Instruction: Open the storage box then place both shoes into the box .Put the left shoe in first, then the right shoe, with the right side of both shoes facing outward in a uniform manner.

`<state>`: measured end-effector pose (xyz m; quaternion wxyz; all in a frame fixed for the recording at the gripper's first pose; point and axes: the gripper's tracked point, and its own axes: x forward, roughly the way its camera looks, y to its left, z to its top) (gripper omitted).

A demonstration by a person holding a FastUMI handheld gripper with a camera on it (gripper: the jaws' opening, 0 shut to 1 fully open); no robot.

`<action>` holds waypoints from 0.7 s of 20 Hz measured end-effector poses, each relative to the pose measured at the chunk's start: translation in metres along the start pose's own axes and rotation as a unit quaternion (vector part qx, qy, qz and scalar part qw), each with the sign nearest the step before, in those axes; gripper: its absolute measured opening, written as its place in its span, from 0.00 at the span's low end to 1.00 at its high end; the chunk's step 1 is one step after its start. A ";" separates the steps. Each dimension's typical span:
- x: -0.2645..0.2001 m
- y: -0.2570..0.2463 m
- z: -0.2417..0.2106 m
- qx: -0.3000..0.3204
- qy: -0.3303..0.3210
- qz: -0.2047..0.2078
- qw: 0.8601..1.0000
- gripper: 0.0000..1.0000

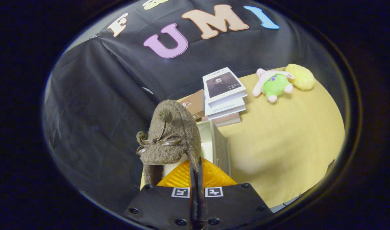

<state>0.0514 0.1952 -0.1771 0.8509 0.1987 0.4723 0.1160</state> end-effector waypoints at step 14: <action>0.055 -0.024 -0.038 -0.037 -0.013 -0.138 0.990 0.04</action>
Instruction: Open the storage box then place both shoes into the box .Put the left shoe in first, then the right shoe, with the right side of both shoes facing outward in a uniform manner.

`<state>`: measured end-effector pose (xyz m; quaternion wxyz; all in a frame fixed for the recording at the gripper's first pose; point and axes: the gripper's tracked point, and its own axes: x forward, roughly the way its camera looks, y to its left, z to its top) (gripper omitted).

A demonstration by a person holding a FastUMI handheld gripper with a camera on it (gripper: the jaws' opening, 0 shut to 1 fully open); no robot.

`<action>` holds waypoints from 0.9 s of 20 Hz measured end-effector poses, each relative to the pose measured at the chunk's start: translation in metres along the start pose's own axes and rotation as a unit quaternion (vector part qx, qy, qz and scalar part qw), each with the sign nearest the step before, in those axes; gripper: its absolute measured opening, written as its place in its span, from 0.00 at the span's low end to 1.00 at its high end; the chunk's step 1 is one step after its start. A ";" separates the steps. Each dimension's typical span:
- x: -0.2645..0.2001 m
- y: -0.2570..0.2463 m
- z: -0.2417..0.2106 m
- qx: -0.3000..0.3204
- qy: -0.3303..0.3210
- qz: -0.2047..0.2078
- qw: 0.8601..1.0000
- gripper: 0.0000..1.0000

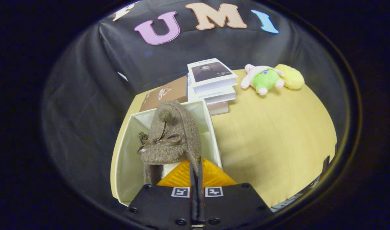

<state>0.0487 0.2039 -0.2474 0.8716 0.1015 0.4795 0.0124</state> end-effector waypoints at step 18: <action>-0.087 0.020 0.048 -0.137 -0.174 0.114 0.969 0.99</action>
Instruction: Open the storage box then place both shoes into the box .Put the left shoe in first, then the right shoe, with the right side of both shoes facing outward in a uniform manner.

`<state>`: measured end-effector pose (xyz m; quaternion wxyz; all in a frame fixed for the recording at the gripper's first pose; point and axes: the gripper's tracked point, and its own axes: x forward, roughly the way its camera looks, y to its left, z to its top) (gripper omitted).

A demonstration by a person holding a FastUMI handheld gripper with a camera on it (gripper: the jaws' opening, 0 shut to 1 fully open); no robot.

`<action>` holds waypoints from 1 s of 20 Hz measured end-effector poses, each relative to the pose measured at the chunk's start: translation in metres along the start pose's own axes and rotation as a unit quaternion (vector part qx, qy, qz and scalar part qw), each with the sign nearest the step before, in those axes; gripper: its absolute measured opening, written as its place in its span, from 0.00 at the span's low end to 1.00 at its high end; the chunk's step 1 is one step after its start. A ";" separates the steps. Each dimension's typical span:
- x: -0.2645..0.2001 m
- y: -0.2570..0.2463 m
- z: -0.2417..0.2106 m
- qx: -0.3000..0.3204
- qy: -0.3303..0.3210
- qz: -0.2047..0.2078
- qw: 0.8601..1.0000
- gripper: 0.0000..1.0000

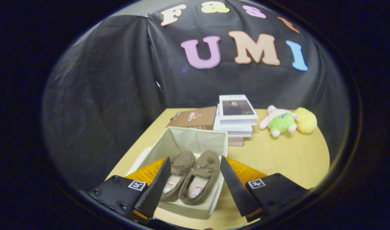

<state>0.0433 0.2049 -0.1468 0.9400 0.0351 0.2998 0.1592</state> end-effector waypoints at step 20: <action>-0.174 -0.215 0.063 -0.005 -0.226 -0.129 0.966 0.99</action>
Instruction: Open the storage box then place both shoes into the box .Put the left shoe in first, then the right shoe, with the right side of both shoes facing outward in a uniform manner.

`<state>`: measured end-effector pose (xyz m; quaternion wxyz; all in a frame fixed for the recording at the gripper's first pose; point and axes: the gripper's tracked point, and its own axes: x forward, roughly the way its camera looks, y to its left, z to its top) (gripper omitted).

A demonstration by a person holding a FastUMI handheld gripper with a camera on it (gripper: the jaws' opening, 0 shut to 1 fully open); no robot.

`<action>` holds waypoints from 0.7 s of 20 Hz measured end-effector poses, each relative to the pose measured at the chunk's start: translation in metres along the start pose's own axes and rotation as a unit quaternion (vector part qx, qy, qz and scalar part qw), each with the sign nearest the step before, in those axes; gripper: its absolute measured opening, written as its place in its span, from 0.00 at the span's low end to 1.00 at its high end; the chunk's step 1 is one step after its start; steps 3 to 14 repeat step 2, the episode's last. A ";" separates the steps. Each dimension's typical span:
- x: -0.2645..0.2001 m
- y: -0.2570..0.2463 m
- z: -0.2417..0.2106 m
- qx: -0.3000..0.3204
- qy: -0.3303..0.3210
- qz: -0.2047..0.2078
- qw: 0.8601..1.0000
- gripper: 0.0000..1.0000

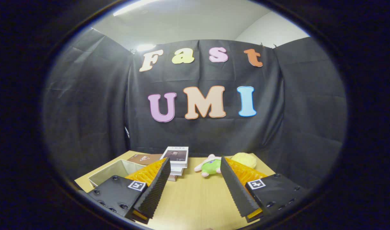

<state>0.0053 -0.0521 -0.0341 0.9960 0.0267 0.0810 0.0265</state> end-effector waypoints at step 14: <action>-0.006 -0.013 -0.002 0.004 -0.004 -0.004 1.000 0.99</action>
